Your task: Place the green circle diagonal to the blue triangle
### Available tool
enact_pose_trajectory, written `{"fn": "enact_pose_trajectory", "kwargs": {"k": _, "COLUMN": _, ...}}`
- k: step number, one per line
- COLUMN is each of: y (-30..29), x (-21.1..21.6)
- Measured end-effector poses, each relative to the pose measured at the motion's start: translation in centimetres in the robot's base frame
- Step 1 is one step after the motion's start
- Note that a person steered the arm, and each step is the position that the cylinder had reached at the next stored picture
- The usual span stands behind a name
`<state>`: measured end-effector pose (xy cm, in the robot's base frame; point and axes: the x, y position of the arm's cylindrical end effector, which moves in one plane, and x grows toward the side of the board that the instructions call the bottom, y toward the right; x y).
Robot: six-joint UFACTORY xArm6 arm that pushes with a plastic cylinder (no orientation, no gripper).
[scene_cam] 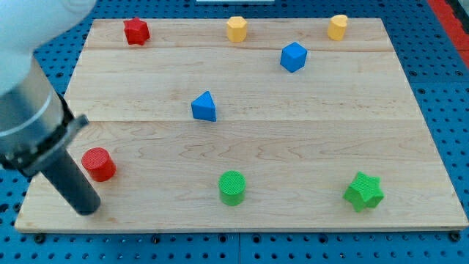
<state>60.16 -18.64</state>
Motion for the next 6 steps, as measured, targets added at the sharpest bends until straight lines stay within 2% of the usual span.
{"fn": "enact_pose_trajectory", "kwargs": {"k": 1, "y": 6.6, "x": 1.6}}
{"fn": "enact_pose_trajectory", "kwargs": {"k": 3, "y": 15.8, "x": -1.4}}
{"fn": "enact_pose_trajectory", "kwargs": {"k": 6, "y": 20.7, "x": -2.6}}
